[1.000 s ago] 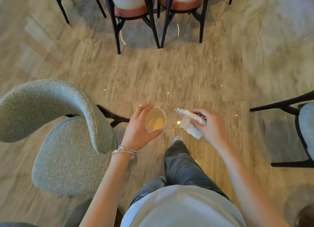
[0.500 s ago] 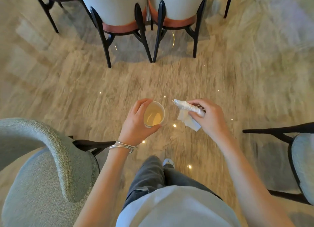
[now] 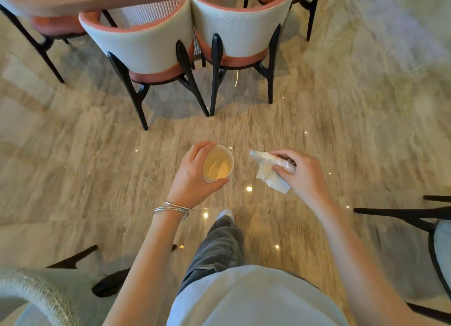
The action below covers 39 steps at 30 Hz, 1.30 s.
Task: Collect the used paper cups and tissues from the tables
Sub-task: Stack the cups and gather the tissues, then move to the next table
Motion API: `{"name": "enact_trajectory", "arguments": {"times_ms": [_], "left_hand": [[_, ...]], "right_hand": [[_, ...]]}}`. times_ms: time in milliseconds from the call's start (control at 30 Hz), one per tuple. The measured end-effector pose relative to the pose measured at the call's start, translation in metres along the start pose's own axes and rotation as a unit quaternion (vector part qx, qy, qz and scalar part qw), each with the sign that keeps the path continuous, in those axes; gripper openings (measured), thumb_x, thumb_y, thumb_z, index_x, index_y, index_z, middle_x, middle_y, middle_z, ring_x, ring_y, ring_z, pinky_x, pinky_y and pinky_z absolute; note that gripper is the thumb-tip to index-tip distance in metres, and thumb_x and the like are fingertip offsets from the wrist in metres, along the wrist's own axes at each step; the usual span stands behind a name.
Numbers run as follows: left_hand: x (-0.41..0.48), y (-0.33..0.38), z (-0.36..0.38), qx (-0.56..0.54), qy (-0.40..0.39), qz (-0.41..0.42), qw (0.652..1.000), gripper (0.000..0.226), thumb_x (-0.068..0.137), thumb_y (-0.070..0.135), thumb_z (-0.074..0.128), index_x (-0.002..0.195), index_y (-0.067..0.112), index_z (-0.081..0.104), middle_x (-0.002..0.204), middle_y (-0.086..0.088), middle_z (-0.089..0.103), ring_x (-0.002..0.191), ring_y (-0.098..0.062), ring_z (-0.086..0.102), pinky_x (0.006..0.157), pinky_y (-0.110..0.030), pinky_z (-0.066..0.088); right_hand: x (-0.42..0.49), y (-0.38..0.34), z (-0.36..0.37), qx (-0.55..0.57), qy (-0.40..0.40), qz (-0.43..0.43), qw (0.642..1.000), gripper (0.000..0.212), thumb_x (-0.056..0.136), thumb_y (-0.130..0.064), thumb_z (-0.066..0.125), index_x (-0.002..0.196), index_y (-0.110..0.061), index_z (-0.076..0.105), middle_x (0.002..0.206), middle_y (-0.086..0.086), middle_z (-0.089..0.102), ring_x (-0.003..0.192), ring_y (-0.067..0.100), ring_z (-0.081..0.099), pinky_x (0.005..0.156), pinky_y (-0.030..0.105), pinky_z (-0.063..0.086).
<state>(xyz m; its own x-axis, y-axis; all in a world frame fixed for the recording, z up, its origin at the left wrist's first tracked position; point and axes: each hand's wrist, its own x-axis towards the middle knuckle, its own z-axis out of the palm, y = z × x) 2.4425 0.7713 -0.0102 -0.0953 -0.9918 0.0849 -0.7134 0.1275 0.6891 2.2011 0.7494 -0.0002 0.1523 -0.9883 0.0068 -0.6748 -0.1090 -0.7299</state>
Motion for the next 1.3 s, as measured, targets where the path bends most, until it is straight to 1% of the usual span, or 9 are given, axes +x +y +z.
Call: {"name": "enact_trajectory", "arguments": {"times_ms": [133, 233, 400, 667, 767, 900, 1067, 1200, 1300], "left_hand": [[0.063, -0.009, -0.016, 0.006, 0.006, 0.027, 1.0, 0.08, 0.064, 0.034, 0.082, 0.131, 0.014, 0.043, 0.129, 0.002, 0.044, 0.11, -0.006, 0.042, 0.089, -0.022, 0.037], [0.1, -0.014, -0.023, 0.013, 0.002, 0.039, 0.999, 0.08, 0.064, 0.035, 0.081, 0.131, 0.015, 0.043, 0.129, 0.003, 0.043, 0.109, -0.004, 0.039, 0.089, -0.02, 0.036], [0.141, -0.021, -0.021, 0.001, -0.011, 0.039, 0.999, 0.08, 0.064, 0.034, 0.081, 0.131, 0.016, 0.043, 0.129, 0.005, 0.042, 0.111, -0.002, 0.039, 0.088, -0.008, 0.029], [0.217, -0.015, 0.016, -0.001, -0.032, 0.021, 0.999, 0.079, 0.064, 0.034, 0.08, 0.131, 0.015, 0.043, 0.128, 0.003, 0.043, 0.113, -0.009, 0.042, 0.093, -0.027, 0.039], [0.258, -0.002, 0.036, -0.009, -0.03, 0.016, 0.999, 0.08, 0.064, 0.035, 0.08, 0.132, 0.016, 0.042, 0.128, 0.004, 0.044, 0.113, -0.006, 0.041, 0.093, -0.024, 0.037], [0.317, 0.022, 0.059, -0.001, -0.021, 0.013, 1.0, 0.081, 0.065, 0.038, 0.079, 0.133, 0.02, 0.04, 0.13, 0.006, 0.042, 0.112, -0.002, 0.039, 0.088, -0.014, 0.033], [0.385, 0.052, 0.085, 0.002, 0.004, 0.017, 1.0, 0.081, 0.066, 0.04, 0.078, 0.134, 0.019, 0.039, 0.131, 0.006, 0.041, 0.112, -0.001, 0.036, 0.089, -0.016, 0.033], [0.423, 0.069, 0.106, 0.001, 0.016, 0.016, 1.0, 0.081, 0.066, 0.041, 0.077, 0.134, 0.022, 0.038, 0.13, 0.007, 0.04, 0.109, 0.006, 0.031, 0.084, -0.005, 0.026], [0.444, 0.074, 0.119, -0.003, 0.009, 0.01, 1.0, 0.082, 0.066, 0.04, 0.078, 0.134, 0.022, 0.037, 0.129, 0.008, 0.039, 0.108, 0.009, 0.029, 0.083, -0.004, 0.025]], "right_hand": [[0.056, -0.012, -0.007, 0.0, 0.033, -0.003, 0.999, 0.028, 0.079, -0.009, 0.069, 0.107, -0.012, 0.065, 0.101, -0.002, 0.068, 0.087, 0.01, 0.06, 0.073, 0.017, 0.044], [0.089, -0.015, -0.009, 0.005, 0.05, -0.001, 0.999, 0.029, 0.08, -0.01, 0.068, 0.108, -0.013, 0.065, 0.103, -0.002, 0.067, 0.09, 0.011, 0.061, 0.076, 0.022, 0.046], [0.127, -0.006, -0.009, -0.004, 0.049, 0.0, 0.999, 0.029, 0.078, -0.011, 0.07, 0.107, -0.012, 0.065, 0.102, -0.001, 0.068, 0.089, 0.012, 0.061, 0.076, 0.024, 0.047], [0.203, 0.037, -0.03, 0.002, 0.023, 0.014, 1.0, 0.029, 0.078, -0.006, 0.069, 0.106, -0.013, 0.065, 0.103, -0.002, 0.067, 0.091, 0.011, 0.06, 0.078, 0.021, 0.046], [0.24, 0.058, -0.055, 0.005, 0.014, 0.015, 1.0, 0.03, 0.078, -0.007, 0.069, 0.107, -0.014, 0.065, 0.104, -0.003, 0.067, 0.092, 0.01, 0.06, 0.077, 0.018, 0.044], [0.296, 0.084, -0.096, -0.012, 0.016, 0.004, 1.0, 0.031, 0.079, -0.01, 0.069, 0.109, -0.015, 0.064, 0.105, -0.003, 0.067, 0.092, 0.01, 0.059, 0.076, 0.022, 0.045], [0.361, 0.109, -0.144, -0.006, 0.025, -0.02, 0.999, 0.03, 0.079, -0.01, 0.069, 0.108, -0.017, 0.064, 0.102, -0.004, 0.067, 0.087, 0.011, 0.06, 0.073, 0.023, 0.047], [0.395, 0.13, -0.17, -0.001, 0.024, -0.03, 0.999, 0.029, 0.079, -0.01, 0.069, 0.108, -0.016, 0.065, 0.1, -0.003, 0.068, 0.087, 0.012, 0.06, 0.074, 0.025, 0.049], [0.41, 0.146, -0.181, -0.007, 0.022, -0.031, 0.999, 0.029, 0.078, -0.009, 0.07, 0.106, -0.014, 0.066, 0.1, -0.003, 0.068, 0.086, 0.011, 0.06, 0.073, 0.014, 0.044]]}}
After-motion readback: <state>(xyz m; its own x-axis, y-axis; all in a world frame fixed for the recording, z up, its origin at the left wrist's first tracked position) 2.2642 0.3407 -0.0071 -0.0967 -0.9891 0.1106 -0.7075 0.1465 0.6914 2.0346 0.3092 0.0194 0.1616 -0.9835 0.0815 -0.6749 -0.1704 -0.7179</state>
